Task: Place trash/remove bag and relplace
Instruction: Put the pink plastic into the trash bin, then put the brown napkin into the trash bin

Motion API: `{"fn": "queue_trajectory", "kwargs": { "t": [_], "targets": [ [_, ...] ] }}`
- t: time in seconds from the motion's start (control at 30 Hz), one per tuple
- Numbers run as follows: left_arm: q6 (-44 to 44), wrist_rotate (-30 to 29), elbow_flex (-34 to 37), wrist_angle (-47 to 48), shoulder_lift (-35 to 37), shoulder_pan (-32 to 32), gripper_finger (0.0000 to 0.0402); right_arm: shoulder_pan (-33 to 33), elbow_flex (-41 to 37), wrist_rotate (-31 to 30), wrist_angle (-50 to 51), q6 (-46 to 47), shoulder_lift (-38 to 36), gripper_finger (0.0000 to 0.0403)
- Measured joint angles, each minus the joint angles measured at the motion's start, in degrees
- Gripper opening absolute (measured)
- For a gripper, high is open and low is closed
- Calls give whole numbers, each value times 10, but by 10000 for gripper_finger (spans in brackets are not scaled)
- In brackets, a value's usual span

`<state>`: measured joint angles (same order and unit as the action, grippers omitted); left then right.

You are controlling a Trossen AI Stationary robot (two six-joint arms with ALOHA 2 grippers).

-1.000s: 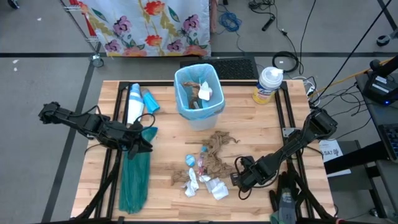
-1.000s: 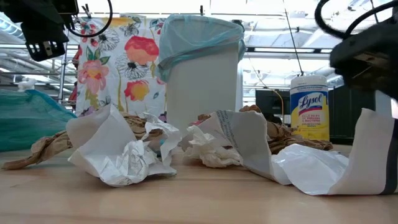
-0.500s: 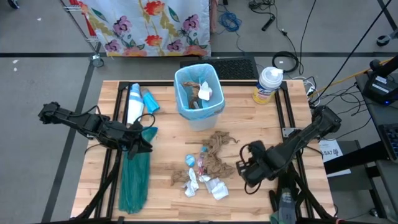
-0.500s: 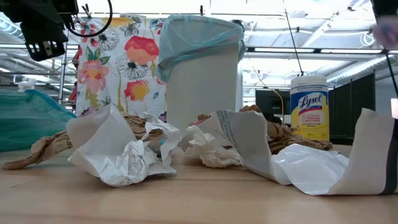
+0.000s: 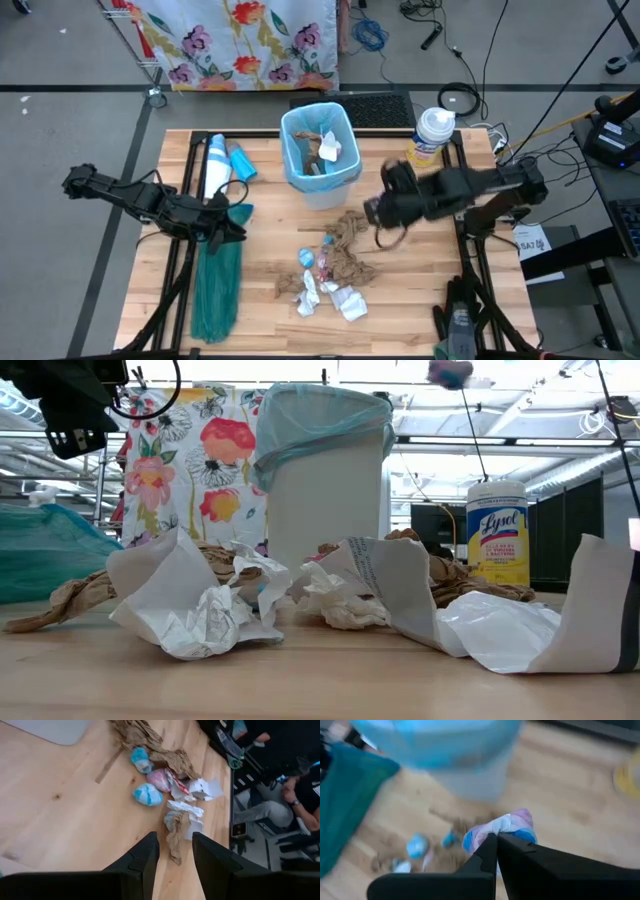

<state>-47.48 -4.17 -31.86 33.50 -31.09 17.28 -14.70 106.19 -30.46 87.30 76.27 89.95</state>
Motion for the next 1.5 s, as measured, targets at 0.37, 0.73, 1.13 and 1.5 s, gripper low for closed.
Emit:
{"fn": "queue_trajectory", "kwargs": {
  "t": [0.37,0.73,1.13,1.5],
  "targets": [
    [-2,-65,0,0,0,0,123,174,40,45,-308,-464,4,0],
    [-32,-140,0,-3,0,0,123,294,40,182,-362,-609,66,9],
    [-33,-154,0,-5,0,0,123,305,40,204,-357,-634,57,87],
    [-34,-145,0,-5,0,0,123,229,40,194,-277,-528,-11,90]
  ]
}}
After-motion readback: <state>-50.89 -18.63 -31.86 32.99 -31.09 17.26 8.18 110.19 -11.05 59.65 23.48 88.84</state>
